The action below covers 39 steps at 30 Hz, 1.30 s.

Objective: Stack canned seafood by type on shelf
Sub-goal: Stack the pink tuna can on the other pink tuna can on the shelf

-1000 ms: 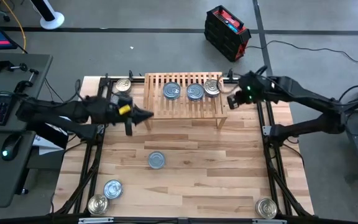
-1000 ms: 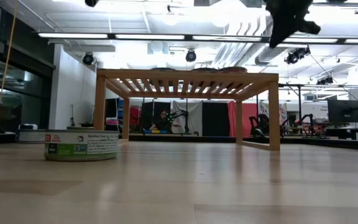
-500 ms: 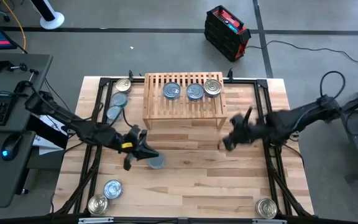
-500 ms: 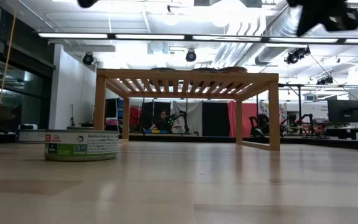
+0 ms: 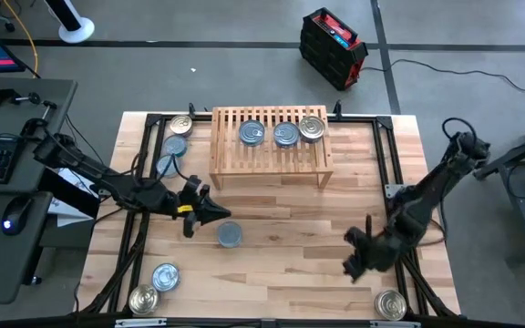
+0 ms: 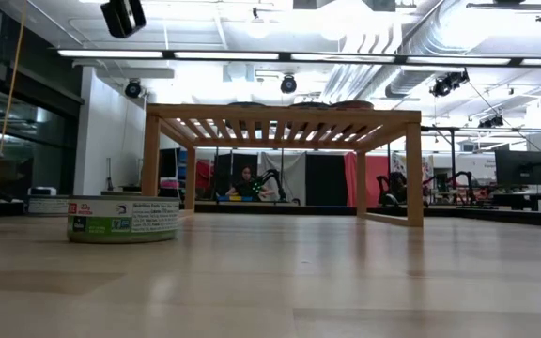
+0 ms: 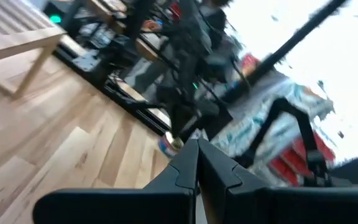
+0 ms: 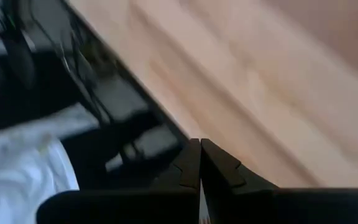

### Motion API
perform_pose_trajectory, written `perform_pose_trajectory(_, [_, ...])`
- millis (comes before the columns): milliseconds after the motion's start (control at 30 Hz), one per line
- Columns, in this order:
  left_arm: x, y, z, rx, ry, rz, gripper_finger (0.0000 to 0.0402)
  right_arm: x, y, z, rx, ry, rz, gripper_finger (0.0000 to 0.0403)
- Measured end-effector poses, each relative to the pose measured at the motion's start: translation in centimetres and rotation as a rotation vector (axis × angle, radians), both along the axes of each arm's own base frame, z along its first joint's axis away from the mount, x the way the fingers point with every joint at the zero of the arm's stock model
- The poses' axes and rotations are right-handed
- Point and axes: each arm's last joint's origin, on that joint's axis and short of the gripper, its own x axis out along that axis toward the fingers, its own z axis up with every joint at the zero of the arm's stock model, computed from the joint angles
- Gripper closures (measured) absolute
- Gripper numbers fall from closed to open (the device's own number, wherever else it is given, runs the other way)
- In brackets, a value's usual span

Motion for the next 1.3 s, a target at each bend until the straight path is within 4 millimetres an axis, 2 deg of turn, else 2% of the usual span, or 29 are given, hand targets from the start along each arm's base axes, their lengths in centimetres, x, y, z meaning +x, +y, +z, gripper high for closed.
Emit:
perform_pose_trajectory(200, [1.0,-0.6,-0.7,-0.102,-0.005,0.065,0.0402,-2.4,2.8,-1.5,0.028,0.094,0.140,0.0403])
perform_pose_trajectory(433, [2.3,-2.1,-1.2,-0.172,0.002,0.112,0.0402,-3.8,4.9,-2.6,0.074,0.182,0.286,0.0403])
perform_pose_trajectory(567, [3.8,-3.2,-0.7,-0.149,0.008,0.115,0.0402,-4.4,5.6,-3.5,0.122,0.348,0.356,0.0403])
perform_pose_trajectory(667, [5.0,-3.9,-0.3,-0.098,0.018,0.114,0.0402,-4.5,5.8,-4.2,0.114,0.415,0.331,0.0403])
perform_pose_trajectory(800, [5.8,-4.3,0.4,-0.059,0.008,0.113,0.0401,-4.3,6.2,-5.5,0.076,0.466,0.284,0.0403])
perform_pose_trajectory(900, [5.8,-4.3,0.5,-0.062,0.003,0.111,0.0402,-3.8,6.2,-6.7,0.050,0.531,0.246,0.0403])
perform_pose_trajectory(1067, [5.6,-4.7,0.4,-0.051,0.005,0.086,0.0402,-3.0,6.1,-7.5,0.057,0.587,0.231,0.0403])
perform_pose_trajectory(1200, [5.6,-4.7,0.4,-0.012,0.003,0.083,0.0402,-1.5,5.1,-7.6,0.024,0.512,0.181,0.0403])
perform_pose_trajectory(1300, [5.6,-4.7,0.5,0.015,-0.004,0.083,0.0401,0.1,3.3,-8.6,-0.095,0.439,0.078,0.0403])
